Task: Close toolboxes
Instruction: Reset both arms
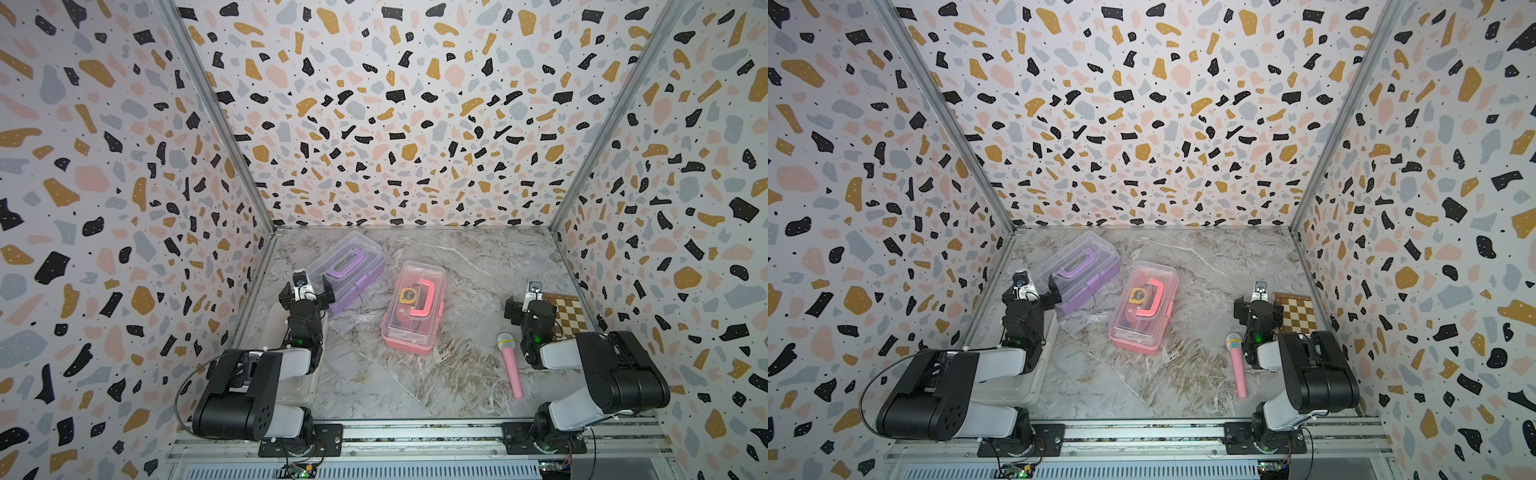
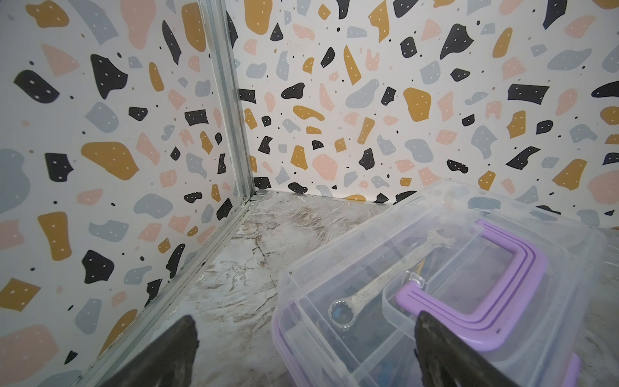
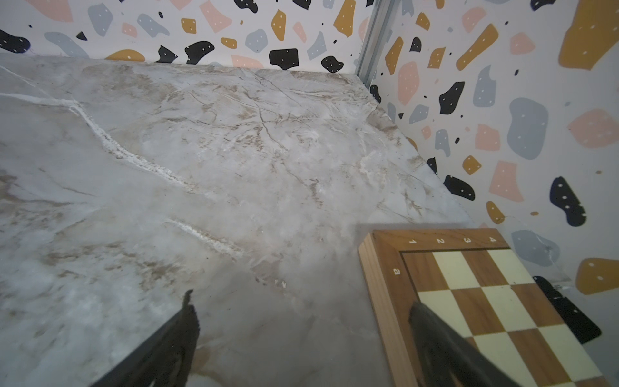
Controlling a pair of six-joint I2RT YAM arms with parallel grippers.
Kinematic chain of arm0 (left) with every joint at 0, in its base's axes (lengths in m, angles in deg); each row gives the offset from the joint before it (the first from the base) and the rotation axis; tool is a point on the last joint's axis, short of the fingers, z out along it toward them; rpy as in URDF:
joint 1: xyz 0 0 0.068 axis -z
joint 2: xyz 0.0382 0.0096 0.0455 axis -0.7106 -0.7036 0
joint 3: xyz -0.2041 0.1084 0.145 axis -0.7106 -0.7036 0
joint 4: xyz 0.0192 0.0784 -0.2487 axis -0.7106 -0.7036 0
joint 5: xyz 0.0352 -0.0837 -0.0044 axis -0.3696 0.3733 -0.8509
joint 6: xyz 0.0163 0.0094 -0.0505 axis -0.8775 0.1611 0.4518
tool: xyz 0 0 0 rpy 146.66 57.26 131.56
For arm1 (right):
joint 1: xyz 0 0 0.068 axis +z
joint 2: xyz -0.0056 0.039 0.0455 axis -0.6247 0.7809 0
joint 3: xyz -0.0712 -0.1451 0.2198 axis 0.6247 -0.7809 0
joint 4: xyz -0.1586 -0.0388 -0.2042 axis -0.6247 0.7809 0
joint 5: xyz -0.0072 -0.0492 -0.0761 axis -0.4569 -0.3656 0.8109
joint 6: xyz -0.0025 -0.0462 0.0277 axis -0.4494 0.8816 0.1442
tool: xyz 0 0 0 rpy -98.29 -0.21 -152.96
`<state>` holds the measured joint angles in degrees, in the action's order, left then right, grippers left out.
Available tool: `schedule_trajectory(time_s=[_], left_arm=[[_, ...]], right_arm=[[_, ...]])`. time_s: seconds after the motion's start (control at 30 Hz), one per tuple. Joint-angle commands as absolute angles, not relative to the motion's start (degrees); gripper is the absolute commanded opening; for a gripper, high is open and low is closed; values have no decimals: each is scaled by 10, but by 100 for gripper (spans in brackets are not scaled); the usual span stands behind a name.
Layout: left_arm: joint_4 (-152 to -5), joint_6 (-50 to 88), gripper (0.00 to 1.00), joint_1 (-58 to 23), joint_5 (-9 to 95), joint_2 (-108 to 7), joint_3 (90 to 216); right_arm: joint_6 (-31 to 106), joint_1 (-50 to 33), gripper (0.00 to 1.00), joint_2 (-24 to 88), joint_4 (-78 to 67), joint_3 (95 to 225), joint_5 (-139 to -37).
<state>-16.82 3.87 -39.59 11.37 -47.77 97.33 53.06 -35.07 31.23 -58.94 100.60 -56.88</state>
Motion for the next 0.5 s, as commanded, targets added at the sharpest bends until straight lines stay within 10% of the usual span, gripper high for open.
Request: schedule_trajectory(time_s=[0.0,0.47], left_arm=[[-243,29,99,-395,108,-498,952],[-253,35,99,-395,93,-499,957]], right_arm=[[523,-353,100,308,-591,1017,-565],[524,-353,100,308,-592,1017,-565]])
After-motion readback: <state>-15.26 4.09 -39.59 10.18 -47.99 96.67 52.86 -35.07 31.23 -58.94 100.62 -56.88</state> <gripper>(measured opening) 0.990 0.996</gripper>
